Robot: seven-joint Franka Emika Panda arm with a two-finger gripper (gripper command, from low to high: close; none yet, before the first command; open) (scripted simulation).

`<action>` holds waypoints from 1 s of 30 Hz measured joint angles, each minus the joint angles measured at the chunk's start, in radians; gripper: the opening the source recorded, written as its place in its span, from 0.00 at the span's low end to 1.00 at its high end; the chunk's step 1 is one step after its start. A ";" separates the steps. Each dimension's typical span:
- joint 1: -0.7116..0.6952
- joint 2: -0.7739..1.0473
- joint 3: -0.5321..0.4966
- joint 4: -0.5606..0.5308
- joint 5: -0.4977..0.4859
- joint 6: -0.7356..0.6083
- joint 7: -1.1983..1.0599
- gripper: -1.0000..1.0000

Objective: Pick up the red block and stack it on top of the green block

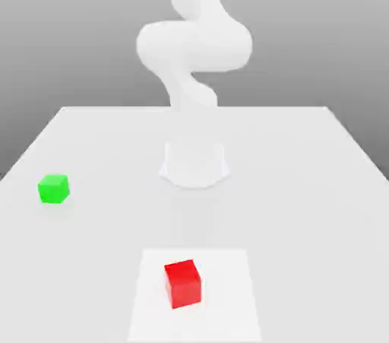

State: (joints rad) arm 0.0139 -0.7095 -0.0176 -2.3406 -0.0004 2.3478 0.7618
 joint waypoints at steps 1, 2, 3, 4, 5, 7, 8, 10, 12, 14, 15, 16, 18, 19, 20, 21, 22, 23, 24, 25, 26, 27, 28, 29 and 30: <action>0.006 0.040 -0.008 -0.018 0.000 0.021 -0.017 0.50; 0.011 0.078 -0.014 -0.035 0.001 0.041 -0.034 0.50; 0.015 0.115 -0.021 -0.051 0.002 0.061 -0.050 0.50; 0.020 0.152 -0.028 -0.068 0.003 0.080 -0.066 0.50; 0.025 0.188 -0.034 -0.084 0.004 0.099 -0.083 0.50; 0.034 0.261 -0.047 -0.116 0.006 0.137 -0.115 0.50; 0.037 0.297 -0.053 -0.133 0.008 0.157 -0.132 0.50; 0.043 0.370 -0.062 -0.165 0.012 0.195 -0.165 0.50; 0.048 0.442 -0.071 -0.197 0.016 0.233 -0.199 0.50; 0.052 0.515 -0.078 -0.230 0.020 0.271 -0.233 0.50; 0.052 0.551 -0.080 -0.246 0.022 0.290 -0.250 0.50; 0.056 0.587 -0.085 -0.262 0.022 0.309 -0.265 0.50; 0.053 0.660 -0.087 -0.294 0.025 0.347 -0.298 0.50; 0.052 0.696 -0.088 -0.311 0.025 0.367 -0.313 0.50; 0.050 0.732 -0.088 -0.327 0.023 0.386 -0.327 0.50; 0.048 0.768 -0.087 -0.336 0.025 0.409 -0.339 0.50; 0.046 0.804 -0.084 -0.337 0.031 0.436 -0.349 0.50; 0.043 0.841 -0.079 -0.336 0.039 0.464 -0.357 0.50; 0.038 0.877 -0.072 -0.332 0.049 0.494 -0.366 0.50; 0.032 0.913 -0.063 -0.327 0.060 0.524 -0.374 0.50; 0.025 0.949 -0.054 -0.322 0.070 0.555 -0.382 0.50; 0.017 0.982 -0.044 -0.318 0.078 0.583 -0.389 0.00; 0.017 0.982 -0.044 -0.318 0.078 0.583 -0.389 0.00; 0.017 0.982 -0.044 -0.318 0.078 0.582 -0.388 0.00; 0.016 0.982 -0.044 -0.318 0.078 0.582 -0.388 0.00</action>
State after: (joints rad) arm 0.0304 0.2726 -0.0618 -2.6584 0.0771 2.9299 0.3740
